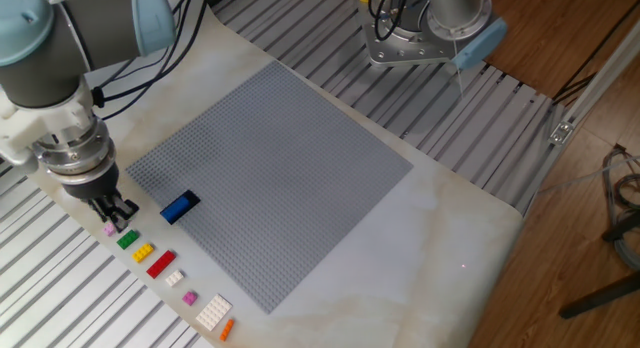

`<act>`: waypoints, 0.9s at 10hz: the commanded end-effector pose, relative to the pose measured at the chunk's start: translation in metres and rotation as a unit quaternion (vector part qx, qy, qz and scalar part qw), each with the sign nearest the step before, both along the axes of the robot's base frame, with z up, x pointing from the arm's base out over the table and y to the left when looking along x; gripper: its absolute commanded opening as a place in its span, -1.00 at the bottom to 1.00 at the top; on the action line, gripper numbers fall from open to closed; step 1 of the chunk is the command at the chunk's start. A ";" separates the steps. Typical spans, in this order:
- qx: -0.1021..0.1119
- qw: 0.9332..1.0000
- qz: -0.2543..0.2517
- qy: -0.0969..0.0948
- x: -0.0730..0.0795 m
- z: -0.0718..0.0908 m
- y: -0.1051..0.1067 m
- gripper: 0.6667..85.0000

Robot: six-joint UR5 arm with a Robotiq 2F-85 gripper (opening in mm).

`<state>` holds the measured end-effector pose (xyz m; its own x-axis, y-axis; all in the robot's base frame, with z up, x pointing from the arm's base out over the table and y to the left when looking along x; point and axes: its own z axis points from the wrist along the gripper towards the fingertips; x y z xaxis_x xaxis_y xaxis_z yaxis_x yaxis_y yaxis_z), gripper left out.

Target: Stack small Lego blocks one on top of the other

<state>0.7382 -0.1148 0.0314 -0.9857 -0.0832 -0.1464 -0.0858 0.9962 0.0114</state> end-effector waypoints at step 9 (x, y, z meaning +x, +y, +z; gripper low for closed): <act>0.018 1.000 -0.015 -0.018 0.011 -0.017 -0.014 -0.17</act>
<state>0.7484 -0.1304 0.0169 -0.9802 -0.0832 -0.1799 -0.0876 0.9960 0.0165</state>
